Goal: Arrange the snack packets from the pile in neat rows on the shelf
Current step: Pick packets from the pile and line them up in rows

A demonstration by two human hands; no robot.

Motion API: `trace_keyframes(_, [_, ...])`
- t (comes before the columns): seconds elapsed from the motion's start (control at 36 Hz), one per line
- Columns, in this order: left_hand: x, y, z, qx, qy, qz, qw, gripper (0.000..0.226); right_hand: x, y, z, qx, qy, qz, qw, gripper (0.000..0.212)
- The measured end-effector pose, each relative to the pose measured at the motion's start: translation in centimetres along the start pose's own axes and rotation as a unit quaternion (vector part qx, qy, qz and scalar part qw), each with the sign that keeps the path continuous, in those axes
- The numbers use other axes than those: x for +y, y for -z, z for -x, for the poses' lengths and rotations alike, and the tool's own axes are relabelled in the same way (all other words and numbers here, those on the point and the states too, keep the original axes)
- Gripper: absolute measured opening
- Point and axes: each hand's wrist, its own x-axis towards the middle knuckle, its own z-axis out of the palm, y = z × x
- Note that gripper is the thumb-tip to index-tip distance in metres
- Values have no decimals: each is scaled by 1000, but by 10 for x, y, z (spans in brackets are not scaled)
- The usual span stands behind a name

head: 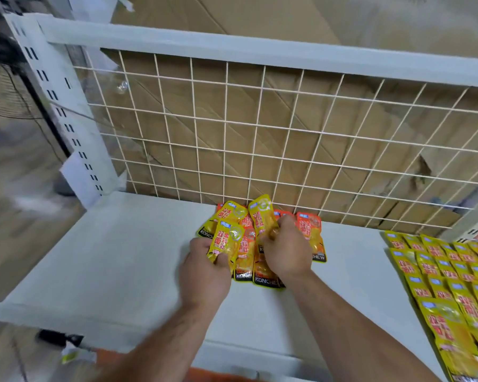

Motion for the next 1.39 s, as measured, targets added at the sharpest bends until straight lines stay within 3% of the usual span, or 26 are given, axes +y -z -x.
trace_keyframes(0.11, [8,6,4,9,24,22,999,22,4,1,9,0,-41,-111,993,13])
trace_keyframes(0.22, [16,13,7,14,65,77,995,23,10,7,25,-38,-130,-311,941,10])
trace_keyframes(0.36, [25,21,17,9,65,202,977,29,12,19,50,-78,-87,-391,913,16])
trace_keyframes(0.47, [47,15,35,-60,56,276,958,39,19,28,60,-84,-81,-379,918,20])
trace_keyframes(0.58, [62,8,53,-97,81,336,933,29,34,42,64,-61,-90,-345,932,16])
trace_keyframes(0.75, [77,-7,80,-132,106,357,919,31,64,67,74,-22,-86,-323,942,29])
trace_keyframes(0.86, [91,-24,104,-159,130,348,915,27,98,92,77,-32,-99,-322,941,34])
trace_keyframes(1.0, [115,-52,145,-226,137,311,913,25,151,127,80,-40,-90,-310,946,17])
trace_keyframes(1.17, [148,-99,205,-266,136,274,914,24,230,188,82,-70,-109,-322,938,42])
trace_keyframes(1.39, [193,-159,266,-221,103,177,954,20,320,269,86,-54,-151,-389,907,21])
